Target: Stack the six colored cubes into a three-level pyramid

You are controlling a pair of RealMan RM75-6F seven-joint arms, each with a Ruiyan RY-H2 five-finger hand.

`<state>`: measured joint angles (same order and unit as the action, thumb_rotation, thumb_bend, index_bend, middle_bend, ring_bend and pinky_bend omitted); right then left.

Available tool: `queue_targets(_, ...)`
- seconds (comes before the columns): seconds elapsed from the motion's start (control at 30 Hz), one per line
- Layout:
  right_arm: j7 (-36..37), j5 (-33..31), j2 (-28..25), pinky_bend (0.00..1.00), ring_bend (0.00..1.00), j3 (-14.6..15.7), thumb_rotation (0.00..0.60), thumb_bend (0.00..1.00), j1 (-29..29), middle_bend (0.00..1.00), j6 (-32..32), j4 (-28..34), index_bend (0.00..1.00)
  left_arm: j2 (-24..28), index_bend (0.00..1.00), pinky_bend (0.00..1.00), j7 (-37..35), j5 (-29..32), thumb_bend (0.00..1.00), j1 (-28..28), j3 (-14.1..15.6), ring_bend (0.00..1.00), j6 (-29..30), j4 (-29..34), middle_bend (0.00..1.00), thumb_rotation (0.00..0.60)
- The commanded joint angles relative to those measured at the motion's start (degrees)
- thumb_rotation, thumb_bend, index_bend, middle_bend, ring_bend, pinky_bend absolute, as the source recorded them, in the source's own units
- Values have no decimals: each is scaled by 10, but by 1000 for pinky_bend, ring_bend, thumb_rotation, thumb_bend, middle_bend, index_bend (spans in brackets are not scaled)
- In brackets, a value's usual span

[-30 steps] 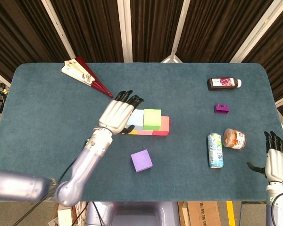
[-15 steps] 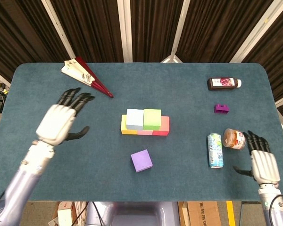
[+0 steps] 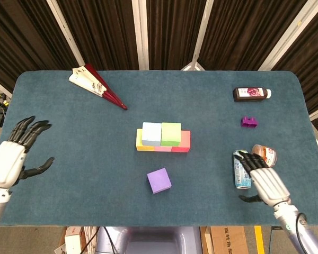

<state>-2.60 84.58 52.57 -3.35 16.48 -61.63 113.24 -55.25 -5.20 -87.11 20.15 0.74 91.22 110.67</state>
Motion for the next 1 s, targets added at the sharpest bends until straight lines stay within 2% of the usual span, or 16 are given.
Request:
queue_targets(0.03,5,11,7,0,14,0,600,129,33,9,39,17,1,-34,154,0,-20,-9,358,-36,14,0,33,-34,83,600)
queue_targets(0.27,-50,1,67,0,16,-8,600,130,72,9,76,10,4,-110,144,0,-18,-25,358,-78,3,0,90,-115,43,600)
queue_targets(0.5,-100,-41,116,0,27,-17,600,129,111,10,114,-2,38,-155,138,0,-7,-21,358,-100,-8,0,106,-175,40,600)
queue_targets(0.7,-133,-89,144,0,31,-29,600,130,142,10,135,-5,38,-179,135,0,22,-15,358,-113,-29,0,124,-191,34,600)
queue_targets(1.0,-205,-181,176,0,36,-39,600,129,200,10,166,11,39,-196,129,0,14,-12,358,-123,-54,0,135,-207,29,600)
